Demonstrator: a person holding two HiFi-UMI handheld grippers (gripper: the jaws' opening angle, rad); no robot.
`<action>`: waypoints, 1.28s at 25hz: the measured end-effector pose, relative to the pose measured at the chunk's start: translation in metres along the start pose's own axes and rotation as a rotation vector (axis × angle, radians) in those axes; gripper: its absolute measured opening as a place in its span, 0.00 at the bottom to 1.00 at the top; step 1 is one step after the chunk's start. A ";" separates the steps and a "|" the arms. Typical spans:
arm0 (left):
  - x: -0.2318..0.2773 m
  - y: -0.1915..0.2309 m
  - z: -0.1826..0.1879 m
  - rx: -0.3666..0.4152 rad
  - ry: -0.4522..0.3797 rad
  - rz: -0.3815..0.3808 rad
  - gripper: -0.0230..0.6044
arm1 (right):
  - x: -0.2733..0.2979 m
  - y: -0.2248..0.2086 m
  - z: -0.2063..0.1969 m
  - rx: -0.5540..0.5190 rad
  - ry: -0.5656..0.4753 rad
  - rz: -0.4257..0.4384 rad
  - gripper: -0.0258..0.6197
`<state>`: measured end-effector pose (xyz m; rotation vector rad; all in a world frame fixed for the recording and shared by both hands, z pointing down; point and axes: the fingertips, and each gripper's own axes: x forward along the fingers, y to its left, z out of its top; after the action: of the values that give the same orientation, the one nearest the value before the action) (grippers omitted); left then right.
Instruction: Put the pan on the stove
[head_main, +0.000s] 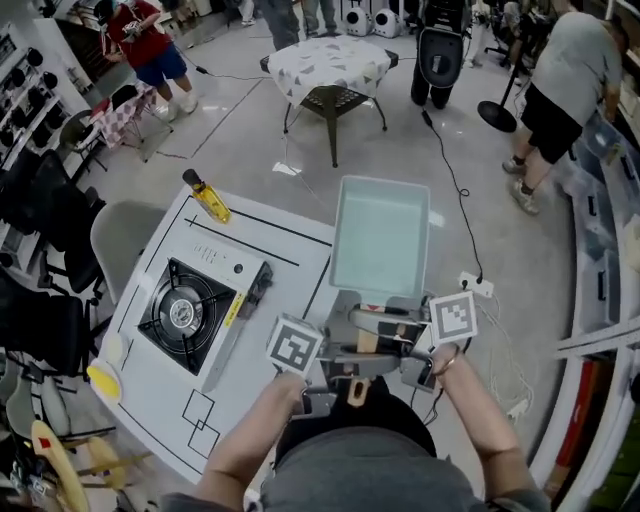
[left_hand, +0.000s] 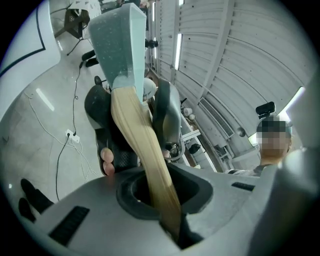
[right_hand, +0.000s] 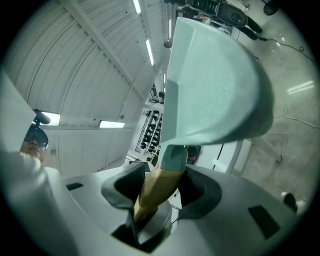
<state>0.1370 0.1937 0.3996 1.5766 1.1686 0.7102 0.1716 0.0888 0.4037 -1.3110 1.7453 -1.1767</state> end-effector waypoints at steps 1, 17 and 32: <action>-0.001 0.001 0.007 0.000 -0.027 0.011 0.10 | 0.003 -0.002 0.004 0.001 0.028 0.007 0.34; -0.078 -0.001 0.049 0.084 -0.588 0.218 0.10 | 0.101 0.019 -0.017 -0.023 0.573 0.240 0.34; -0.174 -0.019 0.009 0.126 -1.010 0.347 0.10 | 0.185 0.047 -0.112 -0.023 0.986 0.406 0.34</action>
<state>0.0763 0.0288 0.3967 1.9007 0.1952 -0.0174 0.0023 -0.0530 0.4061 -0.2879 2.5225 -1.6814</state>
